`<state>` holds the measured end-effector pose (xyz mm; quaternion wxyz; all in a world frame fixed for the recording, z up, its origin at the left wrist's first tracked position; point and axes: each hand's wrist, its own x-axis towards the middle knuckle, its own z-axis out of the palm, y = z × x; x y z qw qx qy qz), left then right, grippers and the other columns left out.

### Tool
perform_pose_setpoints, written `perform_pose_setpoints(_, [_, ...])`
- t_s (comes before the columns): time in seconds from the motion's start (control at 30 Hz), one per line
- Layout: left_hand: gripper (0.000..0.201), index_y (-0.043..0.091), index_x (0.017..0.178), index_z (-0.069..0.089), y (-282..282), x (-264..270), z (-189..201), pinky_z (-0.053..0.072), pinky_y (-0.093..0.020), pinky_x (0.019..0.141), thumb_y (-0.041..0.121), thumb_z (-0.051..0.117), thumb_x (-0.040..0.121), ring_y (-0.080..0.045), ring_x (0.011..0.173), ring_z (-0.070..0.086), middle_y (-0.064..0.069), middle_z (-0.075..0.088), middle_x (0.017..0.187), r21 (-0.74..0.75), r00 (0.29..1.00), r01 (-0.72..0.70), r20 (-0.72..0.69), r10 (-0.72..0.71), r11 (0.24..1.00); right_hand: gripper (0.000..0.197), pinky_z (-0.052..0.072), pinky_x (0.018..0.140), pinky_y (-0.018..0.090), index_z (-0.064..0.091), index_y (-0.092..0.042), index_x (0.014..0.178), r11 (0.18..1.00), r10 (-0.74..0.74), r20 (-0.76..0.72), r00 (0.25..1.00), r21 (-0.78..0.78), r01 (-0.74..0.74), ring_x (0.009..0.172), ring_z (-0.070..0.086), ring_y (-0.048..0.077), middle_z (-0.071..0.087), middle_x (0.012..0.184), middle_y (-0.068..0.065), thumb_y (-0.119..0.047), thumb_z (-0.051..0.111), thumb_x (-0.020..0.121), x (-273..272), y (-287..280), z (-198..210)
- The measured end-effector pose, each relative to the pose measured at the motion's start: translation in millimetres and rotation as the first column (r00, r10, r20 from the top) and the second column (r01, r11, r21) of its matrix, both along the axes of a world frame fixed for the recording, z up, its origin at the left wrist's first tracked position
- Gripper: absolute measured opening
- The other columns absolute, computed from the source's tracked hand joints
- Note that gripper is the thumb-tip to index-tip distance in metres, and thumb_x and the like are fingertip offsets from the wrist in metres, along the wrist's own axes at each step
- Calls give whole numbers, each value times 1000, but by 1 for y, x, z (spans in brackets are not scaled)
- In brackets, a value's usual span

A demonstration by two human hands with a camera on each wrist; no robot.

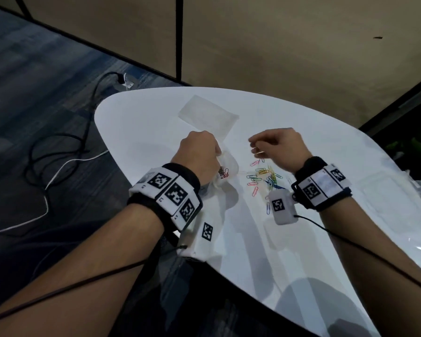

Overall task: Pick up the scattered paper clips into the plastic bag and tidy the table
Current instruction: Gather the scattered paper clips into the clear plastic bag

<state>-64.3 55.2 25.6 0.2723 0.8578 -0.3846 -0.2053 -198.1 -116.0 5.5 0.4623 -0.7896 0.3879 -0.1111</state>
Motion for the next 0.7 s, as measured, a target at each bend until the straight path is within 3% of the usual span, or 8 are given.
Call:
perform_pose_setpoints(0.07, [27, 21, 108, 72, 1, 2, 0, 45, -23, 83, 8, 55, 91, -22, 111, 62, -2, 66, 119, 1, 1000, -3, 3, 3, 1000, 28, 43, 105, 31, 67, -18, 121, 979, -80, -319, 944, -205, 14, 114, 63, 24, 66, 127, 9, -20, 51, 98, -6, -28, -22])
perform_pose_setpoints(0.13, [28, 21, 108, 72, 3, 5, 0, 45, -24, 85, 7, 54, 91, -22, 112, 61, -2, 66, 120, -2, 1000, -9, 4, 9, 1000, 43, 32, 111, 34, 45, -10, 142, 978, -67, -596, 800, -200, -67, 134, 44, 29, 44, 149, 13, -26, 42, 102, -10, -43, -45])
perform_pose_setpoints(0.17, [29, 21, 107, 72, 3, 7, 0, 46, -24, 85, 6, 54, 91, -22, 112, 61, -2, 66, 120, -5, 1000, -9, 0, 9, 1000, 48, 30, 111, 36, 36, -7, 147, 984, -41, -639, 768, -157, -79, 137, 39, 32, 37, 153, 15, -27, 38, 104, -10, -46, -54])
perform_pose_setpoints(0.23, [30, 20, 108, 73, 4, 9, 0, 46, -24, 85, 5, 53, 90, -22, 112, 62, -2, 67, 120, -3, 1000, -4, -2, 4, 1000, 54, 28, 112, 39, 23, -10, 152, 990, -30, -597, 801, -128, -58, 139, 35, 34, 33, 155, 15, -34, 30, 104, -4, -45, -69])
perform_pose_setpoints(0.33, [31, 21, 108, 73, 4, 9, 0, 49, -27, 87, 5, 53, 90, -22, 111, 62, -2, 67, 120, -4, 1000, 0, -2, 0, 1000, 54, 27, 115, 41, 23, -15, 151, 970, 64, -567, 822, -159, -185, 140, 34, 32, 32, 156, 13, -39, 27, 104, 10, -35, -82])
perform_pose_setpoints(0.43, [30, 21, 107, 73, 3, 7, 1, 50, -29, 89, 5, 53, 90, -22, 111, 62, -2, 67, 119, -4, 1000, 1, -2, -1, 1000, 55, 19, 119, 44, 16, -13, 154, 842, 270, -669, 692, -184, -507, 148, 15, 31, 10, 163, 11, -34, 27, 105, 10, -12, -89])
perform_pose_setpoints(0.57, [30, 20, 107, 74, 4, 7, 3, 49, -27, 89, 6, 54, 91, -23, 110, 63, -3, 68, 117, -10, 1000, 0, 10, 1, 1000, 61, 19, 118, 52, 6, -17, 155, 590, 296, -784, 546, -299, -750, 150, 8, 30, -1, 164, 7, -40, 27, 102, -26, 14, -102])
perform_pose_setpoints(0.7, [29, 20, 106, 74, 4, 5, 3, 49, -28, 88, 6, 54, 91, -23, 109, 63, -4, 68, 117, -2, 1000, 5, -2, -5, 1000, 55, 28, 110, 61, 8, -30, 153, 576, 237, -807, 542, -332, -747, 145, 18, 34, 6, 164, 0, -42, 17, 100, -71, 11, -107])
